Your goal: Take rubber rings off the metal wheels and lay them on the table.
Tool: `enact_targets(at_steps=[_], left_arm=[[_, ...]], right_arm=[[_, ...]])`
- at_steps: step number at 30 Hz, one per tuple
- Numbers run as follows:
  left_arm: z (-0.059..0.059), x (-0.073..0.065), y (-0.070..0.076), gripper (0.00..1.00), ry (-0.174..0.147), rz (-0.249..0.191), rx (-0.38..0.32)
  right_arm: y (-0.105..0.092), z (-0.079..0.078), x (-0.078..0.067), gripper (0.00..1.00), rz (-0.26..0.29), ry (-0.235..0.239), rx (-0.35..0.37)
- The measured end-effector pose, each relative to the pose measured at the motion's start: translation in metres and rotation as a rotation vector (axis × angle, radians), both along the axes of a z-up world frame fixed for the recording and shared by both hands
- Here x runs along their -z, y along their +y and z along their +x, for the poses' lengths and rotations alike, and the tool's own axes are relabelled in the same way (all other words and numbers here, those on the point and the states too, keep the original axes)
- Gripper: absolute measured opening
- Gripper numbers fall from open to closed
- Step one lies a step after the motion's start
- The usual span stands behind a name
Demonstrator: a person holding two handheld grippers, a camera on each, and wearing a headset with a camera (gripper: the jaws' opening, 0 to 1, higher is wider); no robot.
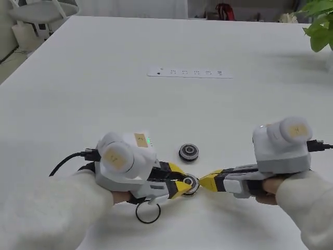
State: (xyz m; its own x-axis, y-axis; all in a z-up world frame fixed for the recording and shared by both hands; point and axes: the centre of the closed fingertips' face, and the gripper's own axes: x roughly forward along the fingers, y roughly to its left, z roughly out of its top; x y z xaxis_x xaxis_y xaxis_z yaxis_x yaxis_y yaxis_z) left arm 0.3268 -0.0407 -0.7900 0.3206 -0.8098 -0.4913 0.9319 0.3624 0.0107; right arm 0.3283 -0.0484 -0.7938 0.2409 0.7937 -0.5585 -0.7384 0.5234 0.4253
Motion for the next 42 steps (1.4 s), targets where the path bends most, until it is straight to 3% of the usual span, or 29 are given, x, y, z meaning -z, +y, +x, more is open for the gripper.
enact_targets(at_steps=[5,19,42], left_arm=[[-0.0003,0.0001,0.0003,0.14,0.0,-0.004,-0.002],[0.0,0.0003,0.0015,0.13,0.002,-0.015,-0.011],[-0.0003,0.0007,0.0018,0.13,0.002,-0.02,-0.012]], right_arm=[[0.0014,-0.0011,-0.0007,0.0,-0.001,0.009,0.007],[0.0027,0.0,0.0006,0.0,-0.043,-0.024,-0.017],[0.0088,-0.0008,-0.0059,0.0,-0.042,-0.043,-0.042]])
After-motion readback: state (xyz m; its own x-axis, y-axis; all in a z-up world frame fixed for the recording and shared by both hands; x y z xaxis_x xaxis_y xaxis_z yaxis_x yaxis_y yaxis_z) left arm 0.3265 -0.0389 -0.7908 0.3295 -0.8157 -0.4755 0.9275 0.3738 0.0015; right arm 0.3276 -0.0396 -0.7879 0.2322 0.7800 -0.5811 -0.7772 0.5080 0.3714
